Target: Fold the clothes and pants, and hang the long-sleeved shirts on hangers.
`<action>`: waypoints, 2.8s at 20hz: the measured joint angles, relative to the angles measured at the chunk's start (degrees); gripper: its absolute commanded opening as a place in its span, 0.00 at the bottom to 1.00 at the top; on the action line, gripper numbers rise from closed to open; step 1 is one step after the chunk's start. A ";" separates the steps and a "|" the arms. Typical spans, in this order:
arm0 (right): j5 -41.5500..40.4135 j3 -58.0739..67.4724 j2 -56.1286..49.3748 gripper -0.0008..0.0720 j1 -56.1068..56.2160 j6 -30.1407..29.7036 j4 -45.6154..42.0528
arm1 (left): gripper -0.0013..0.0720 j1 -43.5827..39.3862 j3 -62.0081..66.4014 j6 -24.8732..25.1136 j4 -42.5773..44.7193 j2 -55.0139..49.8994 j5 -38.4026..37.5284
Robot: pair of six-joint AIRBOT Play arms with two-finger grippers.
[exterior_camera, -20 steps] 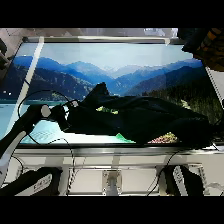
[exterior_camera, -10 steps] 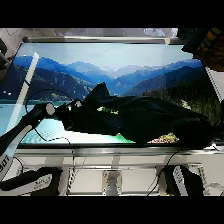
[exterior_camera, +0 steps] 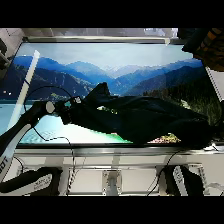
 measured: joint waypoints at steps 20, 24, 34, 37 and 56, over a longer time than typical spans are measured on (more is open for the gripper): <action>-0.44 0.00 0.00 0.03 0.00 -0.02 0.20 | 0.64 -0.07 0.42 2.16 4.13 5.38 -10.62; -0.42 0.02 0.00 0.03 0.00 -0.02 0.28 | 0.64 -0.07 0.44 4.37 3.34 2.19 -8.72; -0.35 0.00 0.00 0.03 0.00 -0.02 0.48 | 0.63 -0.07 1.29 5.16 2.95 -1.81 -2.25; -0.33 0.00 0.00 0.03 0.00 -0.02 0.74 | 0.63 -0.07 1.53 5.20 2.91 -2.05 -0.24; -3.69 0.52 -0.46 0.03 0.00 0.00 5.77 | 0.06 1.11 5.99 -3.28 9.62 5.03 1.29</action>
